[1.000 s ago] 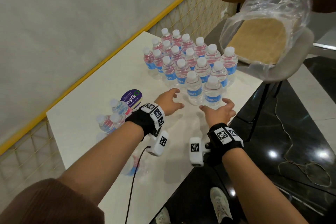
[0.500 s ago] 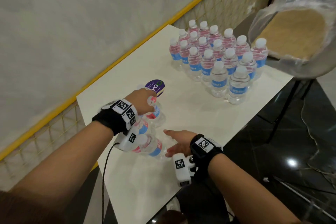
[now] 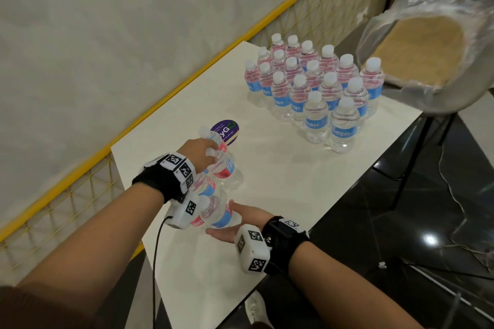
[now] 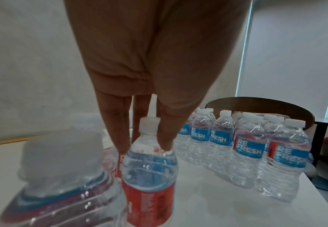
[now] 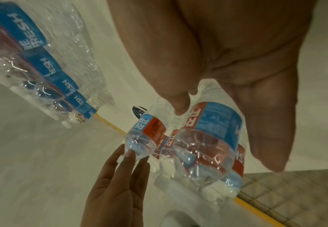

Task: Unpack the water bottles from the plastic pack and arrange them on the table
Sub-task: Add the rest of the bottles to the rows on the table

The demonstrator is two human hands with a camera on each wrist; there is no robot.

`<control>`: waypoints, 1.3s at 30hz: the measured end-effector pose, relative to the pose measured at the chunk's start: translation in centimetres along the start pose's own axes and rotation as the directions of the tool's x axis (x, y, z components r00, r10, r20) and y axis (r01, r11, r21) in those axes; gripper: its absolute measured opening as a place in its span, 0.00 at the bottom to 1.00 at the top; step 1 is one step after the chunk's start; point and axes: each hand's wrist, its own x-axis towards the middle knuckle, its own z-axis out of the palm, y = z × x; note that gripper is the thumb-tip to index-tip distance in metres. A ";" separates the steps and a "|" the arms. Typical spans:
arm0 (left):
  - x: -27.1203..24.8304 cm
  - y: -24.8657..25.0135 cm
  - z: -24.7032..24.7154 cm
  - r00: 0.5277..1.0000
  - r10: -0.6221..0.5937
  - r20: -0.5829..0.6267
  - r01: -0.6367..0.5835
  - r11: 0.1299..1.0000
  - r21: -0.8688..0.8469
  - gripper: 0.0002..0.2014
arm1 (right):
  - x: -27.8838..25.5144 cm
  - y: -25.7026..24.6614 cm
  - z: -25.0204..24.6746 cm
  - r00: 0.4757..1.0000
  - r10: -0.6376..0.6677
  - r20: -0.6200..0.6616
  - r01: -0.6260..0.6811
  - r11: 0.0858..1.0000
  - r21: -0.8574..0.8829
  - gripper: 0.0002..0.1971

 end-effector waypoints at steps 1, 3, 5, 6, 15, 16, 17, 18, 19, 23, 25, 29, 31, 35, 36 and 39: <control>0.0 0.0 0.0 1.000 0.000 0.007 0.000 1.000 0.000 0.16 | 0.1 0.0 0.2 1.000 -0.003 -0.025 0.003 1.000 0.017 0.18; 0.0 -0.1 0.1 1.000 0.004 0.000 -0.004 1.000 -0.028 0.17 | 0.3 -0.3 0.2 0.998 -0.017 -0.056 0.020 0.999 0.050 0.19; 0.2 0.2 0.2 1.000 0.016 -0.013 -0.017 0.998 -0.067 0.18 | 0.0 -0.9 -0.1 0.995 -0.035 -0.091 0.040 0.998 0.057 0.20; 0.3 0.4 0.2 1.000 0.025 -0.017 -0.026 0.997 -0.071 0.18 | -0.4 -1.3 -0.3 0.995 -0.045 -0.093 0.051 0.997 0.056 0.20; 2.2 2.8 0.8 0.989 0.082 -0.124 -0.116 0.946 -0.304 0.13 | -5.2 -6.5 -2.1 0.968 -0.195 -0.157 0.213 0.972 0.100 0.17; 2.5 3.5 0.8 0.986 0.088 -0.141 -0.130 0.937 -0.323 0.14 | -5.1 -7.3 -2.6 0.964 -0.208 -0.163 0.228 0.967 0.113 0.17; 2.8 4.1 0.9 0.983 0.092 -0.158 -0.142 0.929 -0.341 0.14 | -4.9 -8.2 -3.0 0.962 -0.218 -0.162 0.240 0.962 0.127 0.17; 3.2 4.6 0.9 0.979 0.095 -0.178 -0.154 0.921 -0.357 0.14 | -4.7 -9.0 -3.5 0.962 -0.224 -0.158 0.246 0.959 0.139 0.17; 3.7 5.1 0.9 0.975 0.097 -0.199 -0.167 0.912 -0.374 0.13 | -4.3 -10.0 -4.0 0.963 -0.225 -0.146 0.246 0.957 0.151 0.18; 6.3 6.6 1.4 0.956 0.073 -0.286 -0.194 0.886 -0.420 0.15 | -3.3 -13.4 -5.3 0.936 -0.287 -0.203 0.306 0.950 0.067 0.28; 7.3 7.0 2.0 0.937 0.053 -0.345 -0.219 0.859 -0.463 0.16 | -3.4 -14.8 -5.5 0.913 -0.344 -0.218 0.353 0.935 0.002 0.30; 8.3 7.7 3.7 0.924 -0.094 -0.372 -0.244 0.604 -0.759 0.28 | -4.3 -16.6 -5.5 0.874 -0.441 -0.204 0.439 0.897 -0.056 0.24; 8.7 8.0 4.7 0.949 -0.105 -0.298 -0.210 0.493 -0.844 0.36 | -4.6 -17.2 -5.4 0.851 -0.488 -0.195 0.479 0.873 -0.093 0.21; 10.1 8.2 6.9 0.952 -0.037 -0.304 -0.249 0.482 -0.840 0.34 | -4.5 -18.1 -5.2 0.814 -0.549 -0.192 0.515 0.834 -0.199 0.22; 10.6 8.1 7.1 0.948 -0.059 -0.312 -0.248 0.474 -0.845 0.34 | -4.5 -18.3 -5.2 0.806 -0.560 -0.189 0.522 0.825 -0.219 0.22; 11.9 8.0 7.3 0.923 -0.182 -0.340 -0.234 0.437 -0.868 0.35 | -4.2 -18.8 -4.9 0.803 -0.567 -0.182 0.514 0.814 -0.271 0.23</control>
